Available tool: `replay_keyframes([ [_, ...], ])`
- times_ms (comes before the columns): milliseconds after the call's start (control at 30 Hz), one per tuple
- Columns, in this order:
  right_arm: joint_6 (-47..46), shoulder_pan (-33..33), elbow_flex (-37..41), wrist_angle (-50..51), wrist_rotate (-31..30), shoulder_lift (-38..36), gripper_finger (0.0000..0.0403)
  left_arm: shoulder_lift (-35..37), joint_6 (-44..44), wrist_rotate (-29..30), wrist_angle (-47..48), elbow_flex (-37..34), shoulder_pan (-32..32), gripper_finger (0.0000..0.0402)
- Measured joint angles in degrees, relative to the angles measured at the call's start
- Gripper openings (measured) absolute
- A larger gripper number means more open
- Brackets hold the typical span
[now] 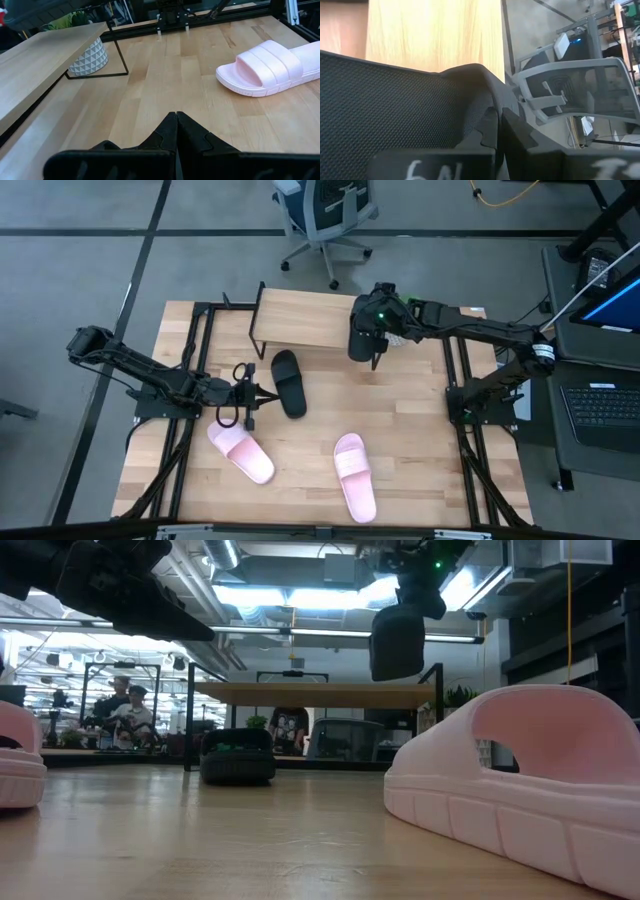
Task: Pick and place slides into the shelf
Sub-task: Put the right black slides on the shelf
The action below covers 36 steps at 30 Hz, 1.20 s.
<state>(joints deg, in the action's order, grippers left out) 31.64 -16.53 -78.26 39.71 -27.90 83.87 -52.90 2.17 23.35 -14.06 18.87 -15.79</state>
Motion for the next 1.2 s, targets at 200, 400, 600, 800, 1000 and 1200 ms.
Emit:
replay_keyframes([
  [200, -0.1, -0.6, 0.0, -0.8, 0.1, 0.5, 0.0012, 0.0, 0.0, 0.0, 0.0, 0.0, 0.0, 0.0000],
  [400, 0.2, -1.1, 0.0, -2.5, 0.0, 1.5, 0.0012, 0.0, 0.0, 0.0, 0.0, 0.0, 0.0, 0.0000],
  [600, -0.4, -1.1, 0.0, -3.4, 0.1, 1.6, 0.0012, 0.0, 0.0, 0.0, 0.0, 0.0, 0.0, 0.0000],
  [800, -1.5, -1.1, 0.0, -3.7, 0.6, 1.6, 0.0012, 0.0, 0.0, 0.0, 0.0, 0.0, 0.0, 0.0000],
  [1000, -2.6, -1.1, 0.0, -3.9, 3.2, 1.6, 0.0012, 0.0, 0.0, 0.0, 0.0, 0.0, 0.0, 0.0000],
  [1200, -1.9, -1.8, 4.5, -8.1, 2.9, 0.6, 0.0012, 0.0, 0.0, 0.0, 0.6, 0.0, 0.0, 0.0000],
])
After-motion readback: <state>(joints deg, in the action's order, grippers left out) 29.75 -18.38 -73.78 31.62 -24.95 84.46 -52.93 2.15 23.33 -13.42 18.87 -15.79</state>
